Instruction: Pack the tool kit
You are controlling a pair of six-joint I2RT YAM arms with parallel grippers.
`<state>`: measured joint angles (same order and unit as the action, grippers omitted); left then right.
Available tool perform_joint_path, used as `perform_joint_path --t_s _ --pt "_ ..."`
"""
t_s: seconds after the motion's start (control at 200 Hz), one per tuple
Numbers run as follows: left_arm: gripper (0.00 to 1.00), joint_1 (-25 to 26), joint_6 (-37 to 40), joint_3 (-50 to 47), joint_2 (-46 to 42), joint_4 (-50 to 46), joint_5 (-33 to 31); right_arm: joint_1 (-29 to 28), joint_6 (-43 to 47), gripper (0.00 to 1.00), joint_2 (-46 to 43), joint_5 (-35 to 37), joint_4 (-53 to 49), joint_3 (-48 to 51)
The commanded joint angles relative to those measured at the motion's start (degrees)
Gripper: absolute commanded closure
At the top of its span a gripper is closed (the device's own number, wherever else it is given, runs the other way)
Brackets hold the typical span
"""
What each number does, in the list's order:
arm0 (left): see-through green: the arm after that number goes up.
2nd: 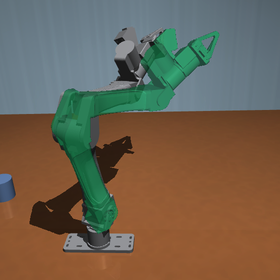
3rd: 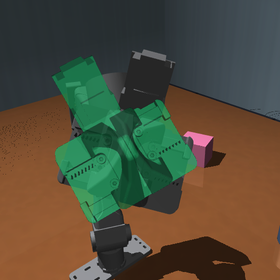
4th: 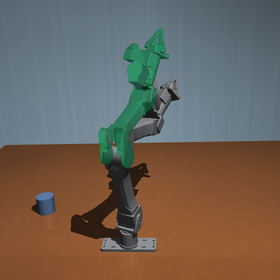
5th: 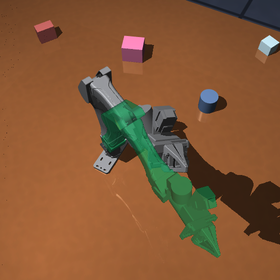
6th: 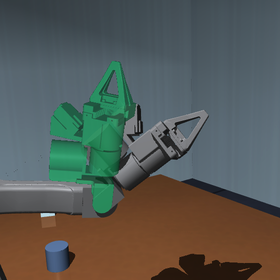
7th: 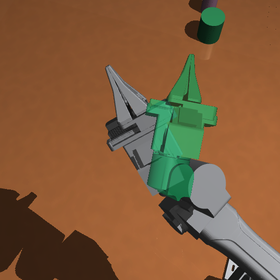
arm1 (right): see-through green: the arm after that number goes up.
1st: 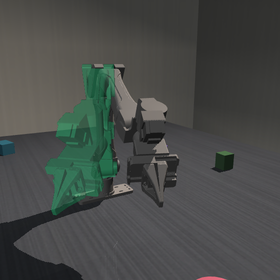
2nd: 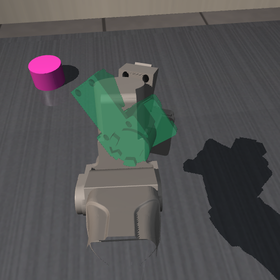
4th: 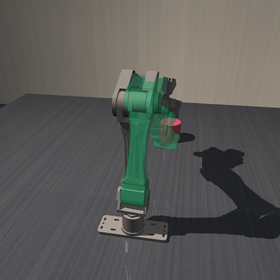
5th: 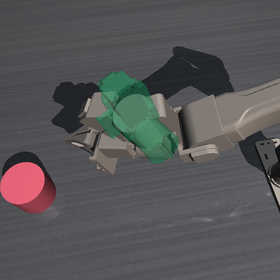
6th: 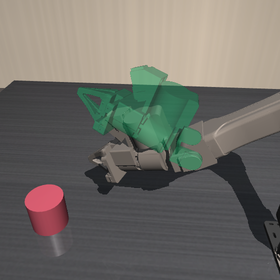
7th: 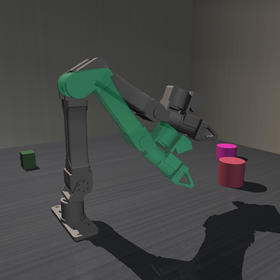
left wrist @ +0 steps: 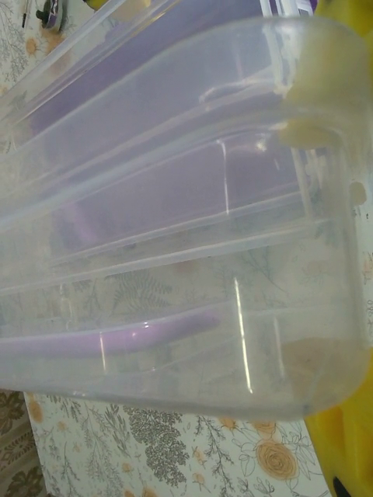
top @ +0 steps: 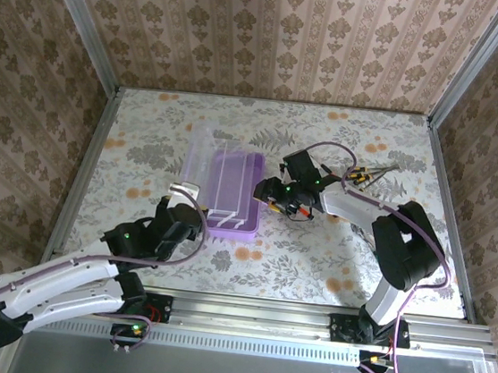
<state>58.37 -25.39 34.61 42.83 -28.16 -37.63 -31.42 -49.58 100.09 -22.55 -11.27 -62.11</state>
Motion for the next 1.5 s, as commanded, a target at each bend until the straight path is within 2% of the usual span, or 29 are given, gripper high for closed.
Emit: perform_joint_path --t_s 0.0,0.105,0.205,0.48,0.775,1.075,1.315,1.395,1.495 --pt "0.36 -1.2 1.4 -1.6 -2.4 4.4 4.7 -0.3 -0.2 0.47 2.1 -0.7 2.0 0.2" --pt "0.36 -3.2 1.1 -3.8 -4.9 6.1 6.8 -0.5 -0.2 0.56 3.5 -0.1 2.2 0.2" --pt "0.35 -7.0 -0.7 -4.9 -6.9 5.4 8.6 -0.6 -0.4 0.60 3.8 1.1 2.2 0.9" --pt "0.27 -18.7 -7.3 -8.2 -13.8 2.6 15.8 -0.7 -1.1 0.63 3.8 3.9 2.9 2.6" --pt "0.26 -26.6 -15.3 -15.0 -21.4 -2.4 21.0 -1.7 -2.4 0.64 4.6 3.0 3.9 2.4" --pt "0.18 -36.2 -19.0 -20.0 -28.4 -4.4 28.7 -3.2 -2.7 0.64 5.5 3.7 3.4 2.1" --pt "0.08 -39.8 -21.1 -15.7 -27.7 -7.6 32.7 -3.9 -4.3 0.63 4.8 3.8 4.7 3.8" --pt "0.00 -40.5 -21.5 -12.6 -26.3 -9.6 31.8 -4.3 -4.4 0.63 4.5 3.8 4.8 4.0" --pt "0.00 -40.9 -23.3 -8.6 -24.7 -13.0 28.9 -4.7 -4.3 0.63 4.6 4.6 4.2 3.9"
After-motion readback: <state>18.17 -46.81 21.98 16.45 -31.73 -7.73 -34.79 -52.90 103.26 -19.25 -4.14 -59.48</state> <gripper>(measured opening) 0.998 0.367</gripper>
